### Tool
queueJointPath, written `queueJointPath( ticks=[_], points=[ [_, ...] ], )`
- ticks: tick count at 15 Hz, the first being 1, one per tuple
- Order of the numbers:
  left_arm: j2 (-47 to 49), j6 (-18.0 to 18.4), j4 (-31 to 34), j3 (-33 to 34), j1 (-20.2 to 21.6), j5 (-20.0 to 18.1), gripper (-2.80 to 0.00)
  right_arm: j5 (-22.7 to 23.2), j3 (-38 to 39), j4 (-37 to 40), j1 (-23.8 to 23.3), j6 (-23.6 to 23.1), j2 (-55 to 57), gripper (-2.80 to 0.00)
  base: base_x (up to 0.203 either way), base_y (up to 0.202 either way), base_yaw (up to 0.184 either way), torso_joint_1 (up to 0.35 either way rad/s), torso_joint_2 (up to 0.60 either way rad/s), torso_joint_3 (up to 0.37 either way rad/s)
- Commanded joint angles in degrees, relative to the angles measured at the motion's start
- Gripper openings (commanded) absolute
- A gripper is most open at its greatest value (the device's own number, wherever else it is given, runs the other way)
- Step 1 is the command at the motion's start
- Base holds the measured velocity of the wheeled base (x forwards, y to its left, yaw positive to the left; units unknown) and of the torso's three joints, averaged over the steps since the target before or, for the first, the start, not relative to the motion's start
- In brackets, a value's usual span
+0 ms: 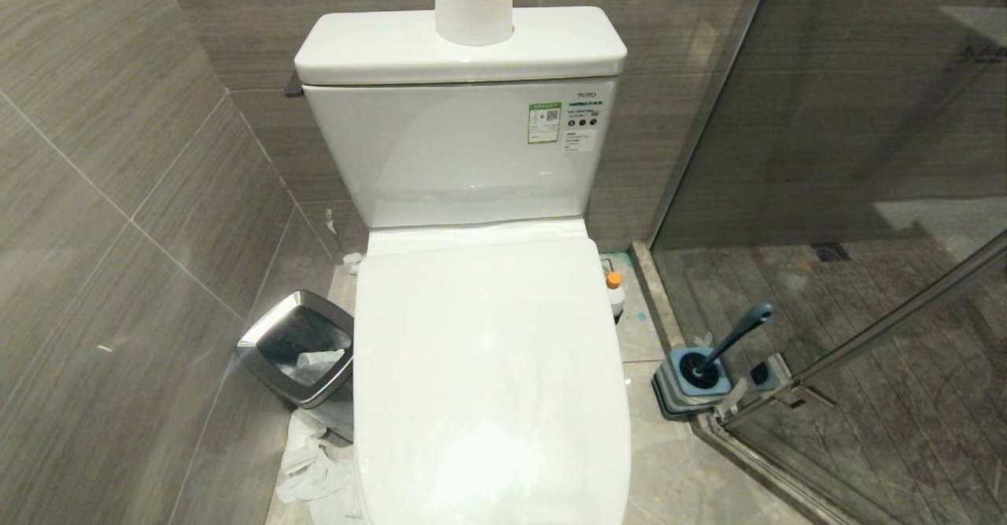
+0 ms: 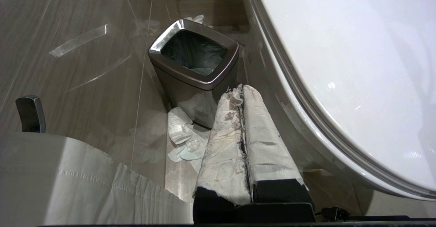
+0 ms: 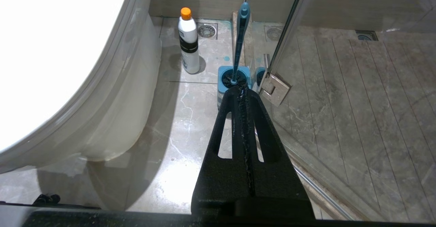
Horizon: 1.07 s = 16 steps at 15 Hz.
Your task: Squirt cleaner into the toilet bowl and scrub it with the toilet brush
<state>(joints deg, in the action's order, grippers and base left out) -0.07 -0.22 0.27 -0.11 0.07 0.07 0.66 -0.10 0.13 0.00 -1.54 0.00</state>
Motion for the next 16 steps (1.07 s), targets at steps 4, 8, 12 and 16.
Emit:
queueJointPath(
  ticks=[4,8,12,16],
  points=[
    [0.07,-0.04,0.0,0.02,0.1,0.01,-2.8,-0.04,0.01,0.04,0.0,-0.05,0.09,-2.8,0.0,0.0,0.0,0.0,0.0,0.0],
    [0.07,-0.04,0.0,0.02,0.03,0.01,-2.8,0.04,0.01,-0.04,0.0,-0.05,0.09,-2.8,0.0,0.0,0.0,0.0,0.0,0.0],
    [0.07,-0.04,0.0,0.02,0.05,0.01,-2.8,0.04,0.01,0.04,0.0,-0.05,0.09,-2.8,0.0,0.0,0.0,0.0,0.0,0.0],
    [0.07,-0.04,0.0,0.02,0.1,0.01,-2.8,0.04,0.01,0.04,0.0,-0.05,0.09,-2.8,0.0,0.0,0.0,0.0,0.0,0.0]
  ],
)
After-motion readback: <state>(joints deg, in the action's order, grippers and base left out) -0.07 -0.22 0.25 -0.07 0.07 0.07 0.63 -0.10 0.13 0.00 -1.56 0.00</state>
